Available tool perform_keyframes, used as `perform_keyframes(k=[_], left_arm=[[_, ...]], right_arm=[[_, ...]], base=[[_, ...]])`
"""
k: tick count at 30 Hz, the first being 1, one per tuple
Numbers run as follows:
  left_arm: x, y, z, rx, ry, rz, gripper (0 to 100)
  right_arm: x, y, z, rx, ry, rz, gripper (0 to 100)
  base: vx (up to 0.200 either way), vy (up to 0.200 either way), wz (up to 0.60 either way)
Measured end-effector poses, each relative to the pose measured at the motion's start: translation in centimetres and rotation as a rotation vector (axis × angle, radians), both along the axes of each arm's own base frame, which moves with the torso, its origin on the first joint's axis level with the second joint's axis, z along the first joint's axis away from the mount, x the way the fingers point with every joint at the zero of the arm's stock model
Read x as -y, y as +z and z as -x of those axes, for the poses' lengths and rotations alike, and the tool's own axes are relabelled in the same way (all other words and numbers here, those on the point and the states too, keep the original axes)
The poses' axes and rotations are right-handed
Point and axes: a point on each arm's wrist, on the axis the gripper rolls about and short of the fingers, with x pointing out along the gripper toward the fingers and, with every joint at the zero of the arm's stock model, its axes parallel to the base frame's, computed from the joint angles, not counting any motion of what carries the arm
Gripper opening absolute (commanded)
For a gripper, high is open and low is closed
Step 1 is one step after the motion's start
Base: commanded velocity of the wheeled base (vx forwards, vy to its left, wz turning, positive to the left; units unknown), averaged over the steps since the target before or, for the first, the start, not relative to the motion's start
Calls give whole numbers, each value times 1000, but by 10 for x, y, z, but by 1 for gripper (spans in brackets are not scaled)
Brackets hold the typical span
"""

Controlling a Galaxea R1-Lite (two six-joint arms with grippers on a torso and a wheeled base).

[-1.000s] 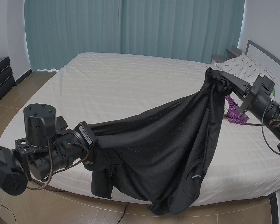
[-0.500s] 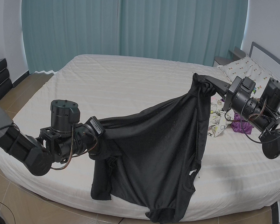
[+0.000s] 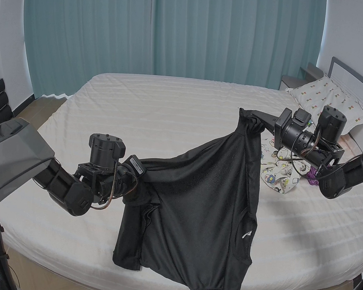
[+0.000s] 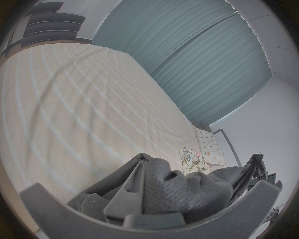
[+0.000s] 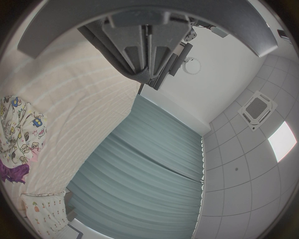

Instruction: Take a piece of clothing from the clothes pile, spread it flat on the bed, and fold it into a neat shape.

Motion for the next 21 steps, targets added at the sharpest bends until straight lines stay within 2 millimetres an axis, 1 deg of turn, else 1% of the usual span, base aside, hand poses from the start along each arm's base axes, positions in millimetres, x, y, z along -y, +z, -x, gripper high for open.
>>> perform_keyframes(k=[2,3,4,8,12,17,21], left_arm=[[2,-6,-7,-6,2,-3,0],[3,-8,-9,-8,3,-3,100],[3,-12,-12,-13,6,-3,100],[3,-25,-22,-31,19,-5,100],[3,-39,-33,-47,39,-13,100],[-4,-44,-49,-25,101,-27,100],[-14,-44,-60,-5,129,-75,100]], right_arm=[[0,-9,-8,-16,-6,5,0],[0,-12,-11,-21,-9,7,0],[1,-17,-14,-30,-14,10,100],[-1,-34,-25,-63,-21,21,100],[-2,-60,-39,-104,-69,41,100],[-2,-84,-56,-136,-178,62,100],[1,-98,-64,-161,-221,89,100]], base=[[0,0,0],[0,0,0],[0,0,0],[0,0,0],[0,0,0],[0,0,0],[0,0,0]])
